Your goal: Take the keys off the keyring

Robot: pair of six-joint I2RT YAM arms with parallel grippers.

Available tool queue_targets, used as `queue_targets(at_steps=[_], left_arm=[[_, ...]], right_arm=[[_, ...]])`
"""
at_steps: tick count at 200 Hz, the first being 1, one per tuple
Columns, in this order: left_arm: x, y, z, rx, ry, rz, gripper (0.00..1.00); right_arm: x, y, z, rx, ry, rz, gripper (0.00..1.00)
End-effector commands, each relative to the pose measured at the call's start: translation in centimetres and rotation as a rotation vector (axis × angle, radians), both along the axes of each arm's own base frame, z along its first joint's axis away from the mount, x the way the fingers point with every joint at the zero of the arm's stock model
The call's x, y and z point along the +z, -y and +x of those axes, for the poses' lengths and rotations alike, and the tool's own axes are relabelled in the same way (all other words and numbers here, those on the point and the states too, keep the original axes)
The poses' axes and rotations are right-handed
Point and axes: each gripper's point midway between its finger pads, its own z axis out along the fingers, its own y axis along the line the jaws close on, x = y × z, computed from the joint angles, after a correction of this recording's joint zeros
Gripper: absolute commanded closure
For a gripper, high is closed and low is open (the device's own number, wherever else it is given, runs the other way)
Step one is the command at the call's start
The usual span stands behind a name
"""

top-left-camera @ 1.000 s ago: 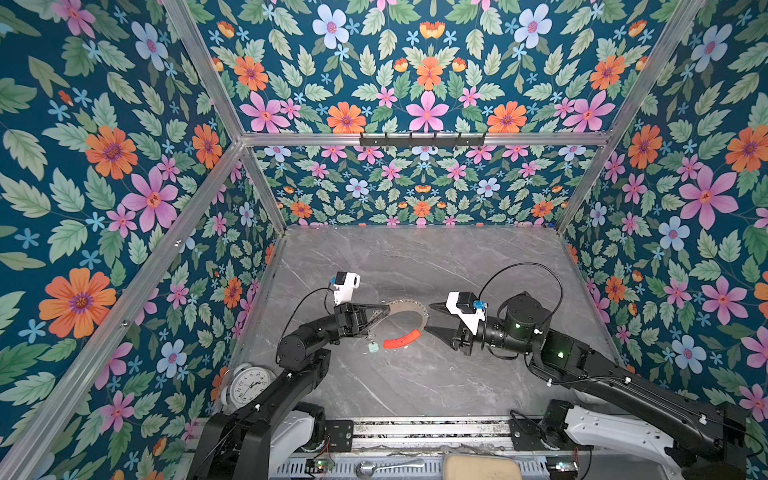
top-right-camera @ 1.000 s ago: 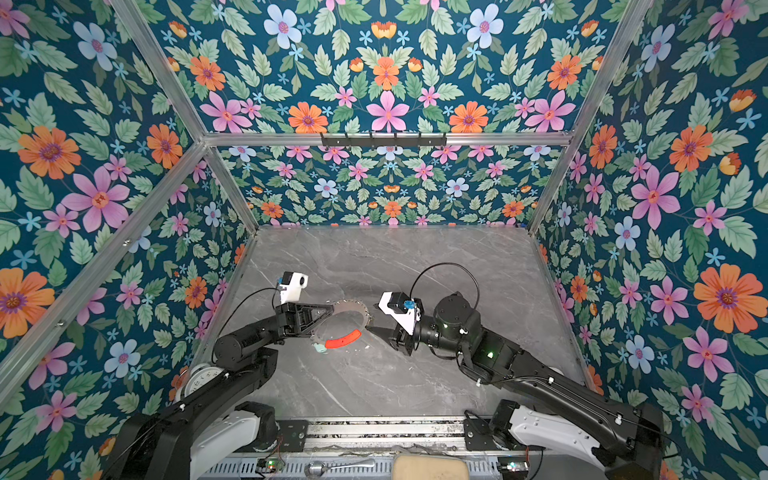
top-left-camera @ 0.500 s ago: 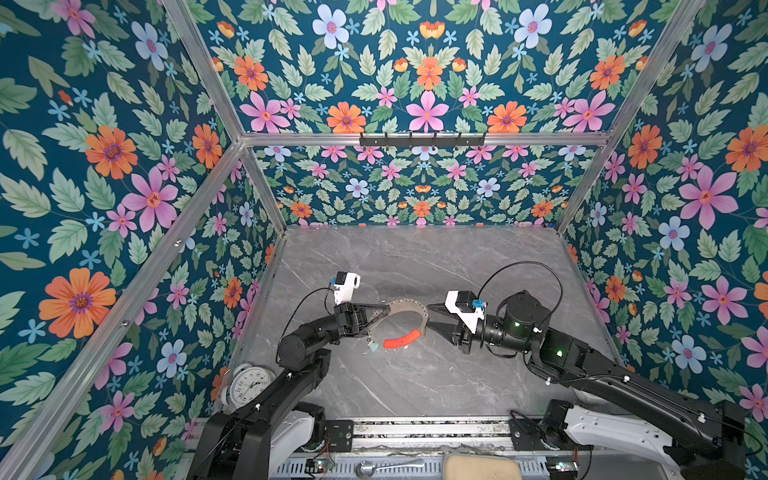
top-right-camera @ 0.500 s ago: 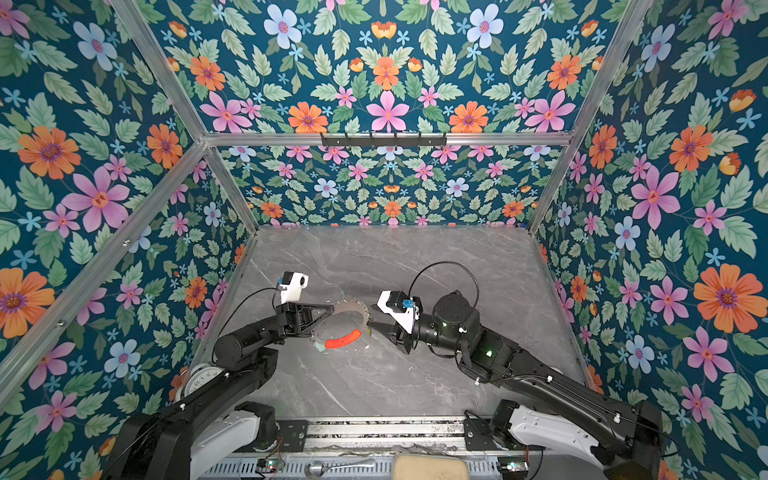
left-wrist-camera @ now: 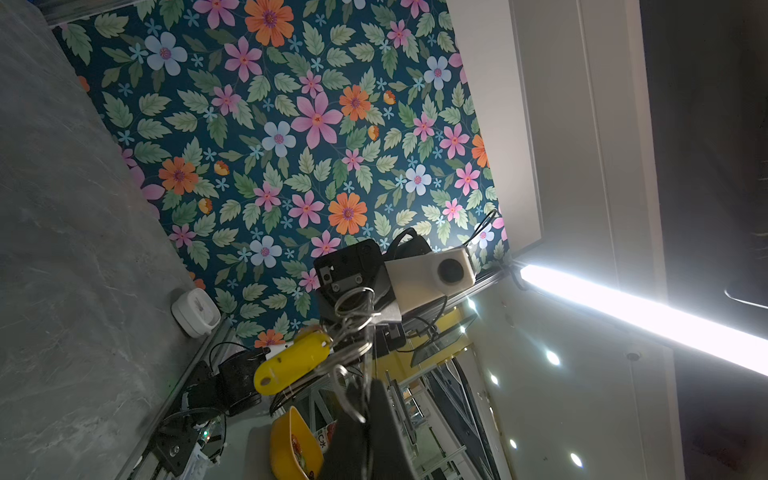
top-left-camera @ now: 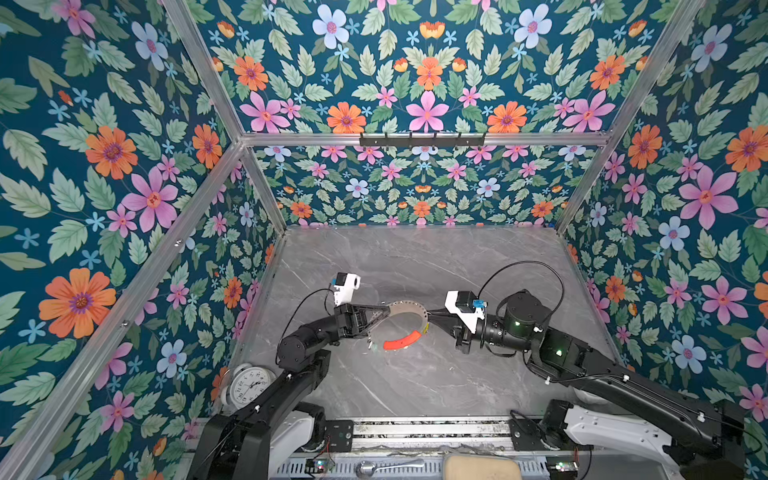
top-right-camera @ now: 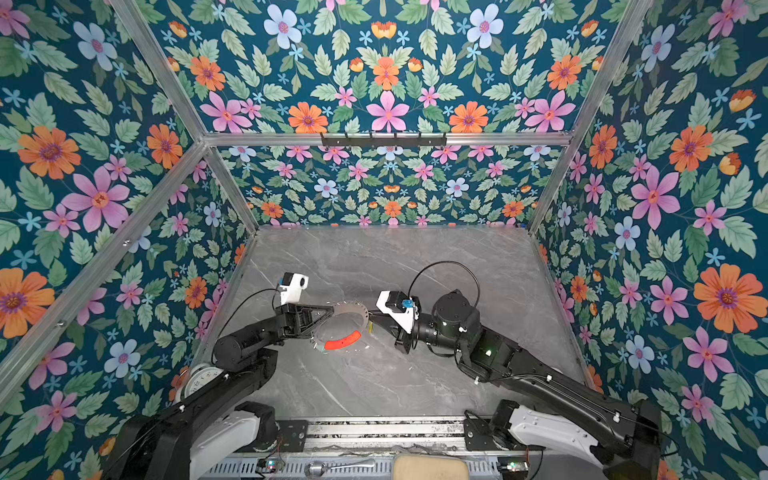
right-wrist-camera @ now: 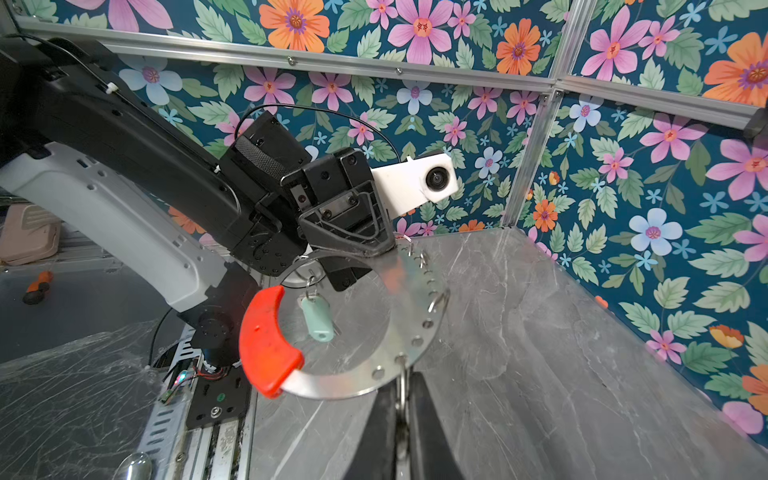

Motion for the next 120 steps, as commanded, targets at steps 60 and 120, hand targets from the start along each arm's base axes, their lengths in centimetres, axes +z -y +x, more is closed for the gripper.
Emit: queue_targets(at_steps=[60,120], left_arm=[[0.4,-0.1,-0.8,-0.008,0.067,-0.005,1.00],[0.4,0.0,-0.5,-0.013,0.054,-0.003,1.00]], right_arm=[[-0.3,0.8,-0.9,0.023,0.003,-0.039,1.00],[-0.8,0.6,-2.8,0.126,-0.028,-0.080,1.00]])
